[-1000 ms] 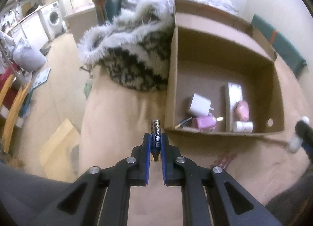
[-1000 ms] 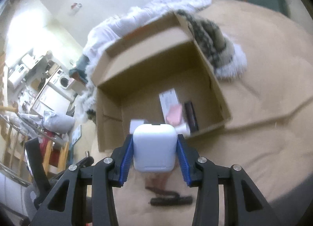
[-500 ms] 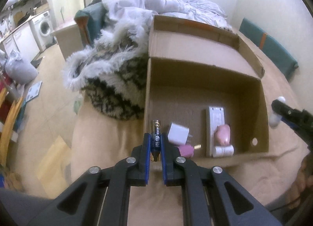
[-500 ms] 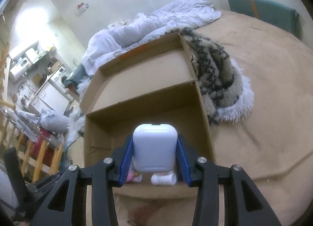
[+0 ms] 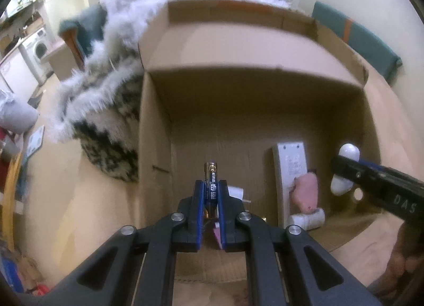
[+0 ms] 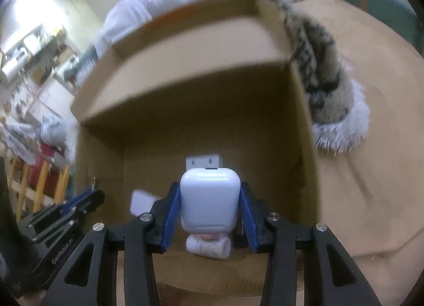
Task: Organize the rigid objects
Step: 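Carry the earbud case into the box with the right gripper while the left carries the battery, then open the right gripper to drop the earbud case while the left releases the battery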
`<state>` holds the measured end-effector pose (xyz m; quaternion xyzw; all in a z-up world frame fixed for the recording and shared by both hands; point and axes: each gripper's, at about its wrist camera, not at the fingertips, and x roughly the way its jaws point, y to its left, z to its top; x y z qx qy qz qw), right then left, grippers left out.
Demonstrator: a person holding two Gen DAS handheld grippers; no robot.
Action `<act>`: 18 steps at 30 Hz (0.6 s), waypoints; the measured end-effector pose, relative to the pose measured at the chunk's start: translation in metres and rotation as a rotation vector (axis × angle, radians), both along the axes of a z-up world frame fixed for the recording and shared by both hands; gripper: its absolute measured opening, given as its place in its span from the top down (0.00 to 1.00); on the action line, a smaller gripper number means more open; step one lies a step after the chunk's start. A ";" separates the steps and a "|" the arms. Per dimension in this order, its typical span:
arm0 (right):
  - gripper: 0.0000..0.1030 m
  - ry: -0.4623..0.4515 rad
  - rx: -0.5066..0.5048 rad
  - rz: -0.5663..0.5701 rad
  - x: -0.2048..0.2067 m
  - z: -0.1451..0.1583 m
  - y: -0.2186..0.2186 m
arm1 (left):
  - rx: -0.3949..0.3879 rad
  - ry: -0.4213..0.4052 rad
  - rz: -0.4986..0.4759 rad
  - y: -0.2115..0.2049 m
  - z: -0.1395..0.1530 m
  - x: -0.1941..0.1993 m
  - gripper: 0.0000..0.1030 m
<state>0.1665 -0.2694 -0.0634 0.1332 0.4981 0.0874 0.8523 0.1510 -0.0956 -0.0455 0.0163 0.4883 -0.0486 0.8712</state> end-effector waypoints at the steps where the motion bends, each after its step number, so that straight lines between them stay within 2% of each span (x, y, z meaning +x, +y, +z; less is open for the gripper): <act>1: 0.56 0.017 -0.003 0.005 0.001 -0.004 0.002 | -0.005 0.015 0.005 0.000 -0.006 0.001 0.91; 5: 0.56 0.086 0.002 0.005 0.004 -0.019 0.004 | 0.043 0.015 0.012 -0.003 -0.023 0.001 0.91; 18: 0.56 0.165 0.002 -0.025 0.006 -0.037 -0.002 | 0.025 0.051 -0.003 -0.008 -0.038 0.000 0.91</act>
